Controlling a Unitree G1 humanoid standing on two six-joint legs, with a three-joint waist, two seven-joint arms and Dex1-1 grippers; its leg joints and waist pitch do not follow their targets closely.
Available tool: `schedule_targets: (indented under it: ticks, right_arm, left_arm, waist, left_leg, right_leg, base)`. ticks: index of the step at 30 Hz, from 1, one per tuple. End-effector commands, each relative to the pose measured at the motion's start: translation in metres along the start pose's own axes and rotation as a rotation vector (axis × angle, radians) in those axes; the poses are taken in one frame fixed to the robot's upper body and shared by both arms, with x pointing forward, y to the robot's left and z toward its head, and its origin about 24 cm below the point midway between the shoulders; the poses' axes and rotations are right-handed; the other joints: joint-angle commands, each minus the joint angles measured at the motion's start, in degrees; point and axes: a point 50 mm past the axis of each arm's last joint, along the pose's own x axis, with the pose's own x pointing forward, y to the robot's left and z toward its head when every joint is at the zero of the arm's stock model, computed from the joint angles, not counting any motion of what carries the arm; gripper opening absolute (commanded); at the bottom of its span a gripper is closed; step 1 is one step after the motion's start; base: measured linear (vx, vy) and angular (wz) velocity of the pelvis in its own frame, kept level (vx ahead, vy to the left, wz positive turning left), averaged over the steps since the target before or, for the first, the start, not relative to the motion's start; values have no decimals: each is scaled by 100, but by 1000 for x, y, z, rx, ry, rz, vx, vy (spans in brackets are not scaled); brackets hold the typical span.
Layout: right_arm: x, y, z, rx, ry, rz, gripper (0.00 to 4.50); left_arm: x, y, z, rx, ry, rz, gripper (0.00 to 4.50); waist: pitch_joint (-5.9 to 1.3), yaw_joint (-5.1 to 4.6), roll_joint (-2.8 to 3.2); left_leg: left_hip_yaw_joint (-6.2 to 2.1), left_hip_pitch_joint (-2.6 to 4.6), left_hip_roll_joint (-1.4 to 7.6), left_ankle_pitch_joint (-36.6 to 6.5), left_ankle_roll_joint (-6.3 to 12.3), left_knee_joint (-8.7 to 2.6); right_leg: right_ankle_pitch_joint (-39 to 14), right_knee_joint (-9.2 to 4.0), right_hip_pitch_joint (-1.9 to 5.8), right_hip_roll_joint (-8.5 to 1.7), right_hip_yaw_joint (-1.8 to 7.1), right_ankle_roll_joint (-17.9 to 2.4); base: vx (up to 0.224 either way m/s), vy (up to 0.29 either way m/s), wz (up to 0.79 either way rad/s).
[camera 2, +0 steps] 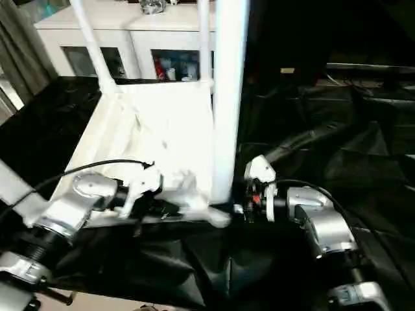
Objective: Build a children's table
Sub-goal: Rotate leg to tighten
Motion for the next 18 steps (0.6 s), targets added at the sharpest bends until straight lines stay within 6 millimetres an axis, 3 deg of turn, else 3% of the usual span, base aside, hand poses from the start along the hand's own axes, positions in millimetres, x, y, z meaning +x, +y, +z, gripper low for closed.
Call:
schedule_targets:
  ticks: [1,4,6,10,11,12,14,18]
  right_arm:
    - [12,3,-20,81,35,-100,218]
    - [23,7,-27,155,9,-219,213]
    - [32,11,-31,188,0,-276,211]
    - [42,17,-31,196,-16,-284,211]
    - [48,21,-28,185,-35,-268,211]
    - [51,23,-25,177,-50,-244,211]
    - [54,25,-21,173,-70,-218,281]
    - [45,21,-11,133,-73,-123,289]
  left_arm:
    - [5,7,16,3,-66,111,0]
    - [17,4,21,-15,-66,193,0]
    - [28,-1,26,-36,-78,233,0]
    - [37,-7,30,-51,-89,244,0]
    - [42,-11,32,-54,-96,241,0]
    - [44,-13,34,-54,-103,233,0]
    - [44,-14,35,-53,-110,224,0]
    - [37,-15,34,-29,-119,161,0]
  waist:
    - [-337,-38,-104]
    - [-336,-146,-82]
    - [-335,-184,-114]
    - [-317,-194,-109]
    - [-314,-192,-151]
    - [-313,-193,-121]
    - [-315,-202,-146]
    - [-322,-202,-114]
  left_leg:
    - [-157,107,206,-1822,3,-466]
    - [-172,80,202,-1859,32,-477]
    - [-166,94,192,-1914,74,-466]
    - [-166,106,188,-2029,128,-468]
    - [-169,100,186,-2051,137,-473]
    - [-179,92,196,-2073,126,-482]
    - [-184,98,195,-2150,117,-490]
    - [-193,73,197,-2093,157,-498]
  right_leg:
    - [-2162,-420,224,-244,154,-1039]
    - [-2087,-421,238,-228,152,-1022]
    - [-2112,-452,228,-222,148,-1031]
    - [-2430,-501,199,-217,141,-922]
    - [-2471,-508,203,-213,135,-897]
    - [-2475,-500,201,-220,139,-882]
    - [-2464,-507,197,-208,135,-849]
    - [-2236,-477,216,-213,147,-899]
  base:
    - [0,0,0]
    - [0,0,0]
    - [0,0,0]
    - [0,0,0]
    - [0,0,0]
    - [0,0,0]
    - [0,0,0]
    - [0,0,0]
